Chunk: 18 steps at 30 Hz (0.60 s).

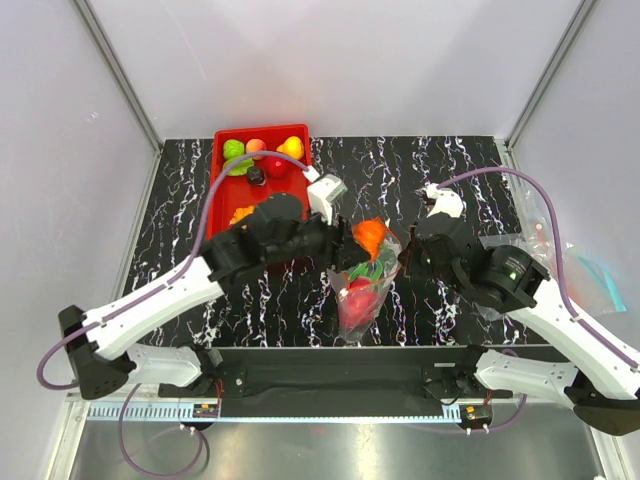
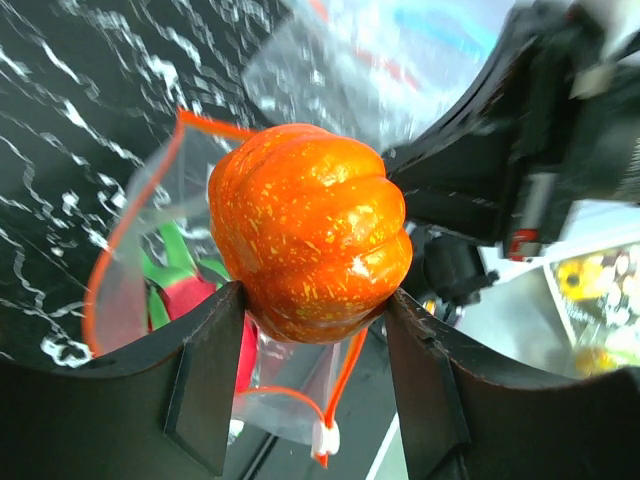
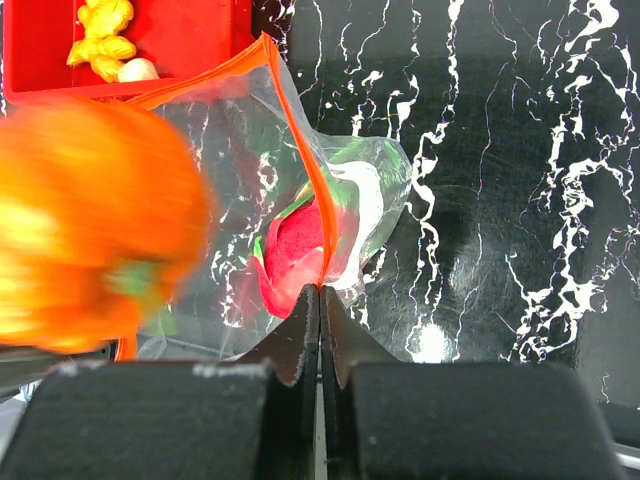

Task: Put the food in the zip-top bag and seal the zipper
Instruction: Place the fake fruit in the zipper food storage bag.

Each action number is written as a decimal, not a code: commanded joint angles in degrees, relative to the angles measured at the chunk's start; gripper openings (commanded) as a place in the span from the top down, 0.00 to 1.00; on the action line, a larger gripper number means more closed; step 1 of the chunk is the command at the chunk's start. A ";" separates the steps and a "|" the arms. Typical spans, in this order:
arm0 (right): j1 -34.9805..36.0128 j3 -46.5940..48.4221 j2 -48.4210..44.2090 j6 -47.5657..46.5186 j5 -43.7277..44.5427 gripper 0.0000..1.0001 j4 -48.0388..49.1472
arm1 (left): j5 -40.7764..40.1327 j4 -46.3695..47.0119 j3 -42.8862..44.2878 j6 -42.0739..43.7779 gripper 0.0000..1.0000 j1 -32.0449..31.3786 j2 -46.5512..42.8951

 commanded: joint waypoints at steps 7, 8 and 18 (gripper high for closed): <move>-0.42 0.27 -0.74 -0.07 3.03 1.00 2.78 | -6.09 -3.59 2.30 0.08 0.01 -0.63 2.27; -0.42 0.36 -0.66 -0.16 3.30 1.00 2.78 | -6.52 -3.77 2.56 0.09 0.01 -0.54 1.83; -0.42 0.62 -1.01 -1.48 2.86 1.00 2.25 | -14.33 -13.51 10.38 3.33 0.01 12.18 3.32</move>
